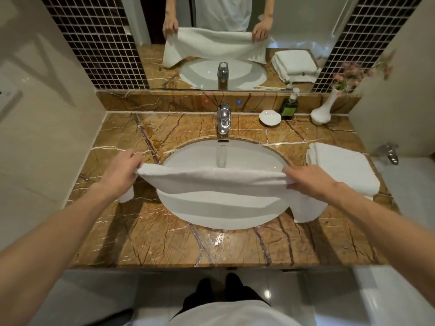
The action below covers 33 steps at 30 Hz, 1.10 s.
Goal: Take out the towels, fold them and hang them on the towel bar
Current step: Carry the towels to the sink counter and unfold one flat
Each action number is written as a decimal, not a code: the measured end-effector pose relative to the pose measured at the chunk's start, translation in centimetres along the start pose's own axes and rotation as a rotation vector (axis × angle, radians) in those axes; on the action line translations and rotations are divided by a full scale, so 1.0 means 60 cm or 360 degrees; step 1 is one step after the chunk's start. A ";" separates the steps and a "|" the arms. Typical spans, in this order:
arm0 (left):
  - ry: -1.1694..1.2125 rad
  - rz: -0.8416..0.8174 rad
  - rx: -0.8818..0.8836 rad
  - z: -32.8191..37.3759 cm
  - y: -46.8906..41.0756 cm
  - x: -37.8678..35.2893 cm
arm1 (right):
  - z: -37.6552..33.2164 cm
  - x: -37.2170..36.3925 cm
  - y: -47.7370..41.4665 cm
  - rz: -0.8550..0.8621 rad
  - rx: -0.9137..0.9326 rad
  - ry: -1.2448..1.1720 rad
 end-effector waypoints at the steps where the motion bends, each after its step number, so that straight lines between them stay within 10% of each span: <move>1: 0.0020 0.0034 0.0017 -0.004 0.000 0.000 | 0.001 -0.008 -0.002 -0.0025 -0.0007 0.0027; 16: -0.0476 -0.0078 0.0073 -0.063 -0.008 -0.058 | 0.040 -0.006 -0.006 0.0121 -0.0267 0.0131; 33: -0.0508 -0.0813 -0.0151 -0.008 0.178 -0.260 | -0.079 -0.202 0.139 -0.0543 0.0003 0.0205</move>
Point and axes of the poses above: each hand's wrist, its own y-axis away from the middle knuckle, its own x-axis out of the back of the hand, z = x × y, the point moved 10 cm from there along -y, towards the middle knuckle, and after that the axes turned 1 degree about x, right-handed, at the moved point
